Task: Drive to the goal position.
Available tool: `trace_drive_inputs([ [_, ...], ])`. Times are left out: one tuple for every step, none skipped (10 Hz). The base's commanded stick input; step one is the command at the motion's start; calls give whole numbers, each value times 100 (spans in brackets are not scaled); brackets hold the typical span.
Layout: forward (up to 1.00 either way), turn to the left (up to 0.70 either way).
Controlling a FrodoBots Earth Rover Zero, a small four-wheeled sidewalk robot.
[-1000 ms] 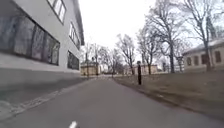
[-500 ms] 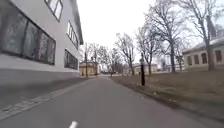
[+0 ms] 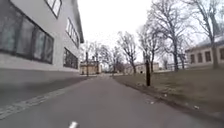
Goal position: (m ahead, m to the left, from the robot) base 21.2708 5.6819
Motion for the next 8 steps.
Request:
trace_drive_inputs([
  [100,1],
  [100,1],
  [100,1],
  [100,1],
  [100,1],
  [100,1],
  [100,1],
  [100,1],
])
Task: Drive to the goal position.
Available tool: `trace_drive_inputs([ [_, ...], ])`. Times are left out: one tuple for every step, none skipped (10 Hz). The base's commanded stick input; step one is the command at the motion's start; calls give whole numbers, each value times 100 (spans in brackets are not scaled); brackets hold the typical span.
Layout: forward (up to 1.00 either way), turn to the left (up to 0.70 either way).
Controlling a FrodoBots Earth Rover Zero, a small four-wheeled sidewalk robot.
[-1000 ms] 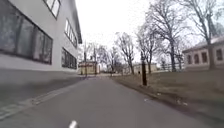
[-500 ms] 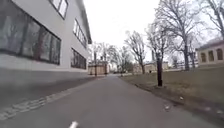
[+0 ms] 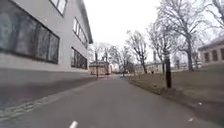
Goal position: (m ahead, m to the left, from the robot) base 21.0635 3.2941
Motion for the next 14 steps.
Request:
trace_drive_inputs([
  [100,1],
  [100,1],
  [100,1],
  [100,1],
  [100,1],
  [100,1],
  [100,1],
  [100,1],
  [100,1],
  [100,1],
  [100,1],
  [100,1],
  [100,1],
  [100,1],
])
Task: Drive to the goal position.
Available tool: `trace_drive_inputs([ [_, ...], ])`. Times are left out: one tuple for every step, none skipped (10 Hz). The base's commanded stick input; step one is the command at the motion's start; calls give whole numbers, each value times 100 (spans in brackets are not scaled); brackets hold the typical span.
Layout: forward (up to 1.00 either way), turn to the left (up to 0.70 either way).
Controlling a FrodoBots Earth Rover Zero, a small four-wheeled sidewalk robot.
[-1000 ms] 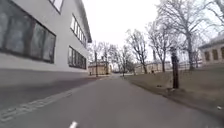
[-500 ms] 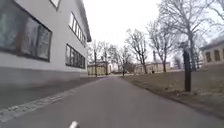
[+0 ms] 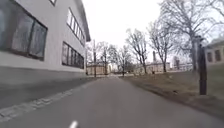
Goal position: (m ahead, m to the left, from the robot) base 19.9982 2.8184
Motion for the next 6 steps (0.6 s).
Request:
trace_drive_inputs([
  [100,1],
  [100,1],
  [100,1],
  [100,1],
  [100,1],
  [100,1],
])
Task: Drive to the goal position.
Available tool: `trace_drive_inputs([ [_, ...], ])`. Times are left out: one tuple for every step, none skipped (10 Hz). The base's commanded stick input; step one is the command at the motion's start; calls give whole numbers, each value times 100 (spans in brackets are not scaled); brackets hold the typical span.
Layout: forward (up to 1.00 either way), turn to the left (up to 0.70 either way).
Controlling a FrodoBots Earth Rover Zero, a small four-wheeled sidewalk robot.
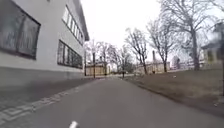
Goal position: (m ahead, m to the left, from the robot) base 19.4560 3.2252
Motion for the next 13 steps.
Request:
trace_drive_inputs([
  [100,1],
  [100,1],
  [100,1],
  [100,1],
  [100,1],
  [100,1],
  [100,1],
  [100,1],
  [100,1],
  [100,1],
  [100,1],
  [100,1],
  [100,1],
])
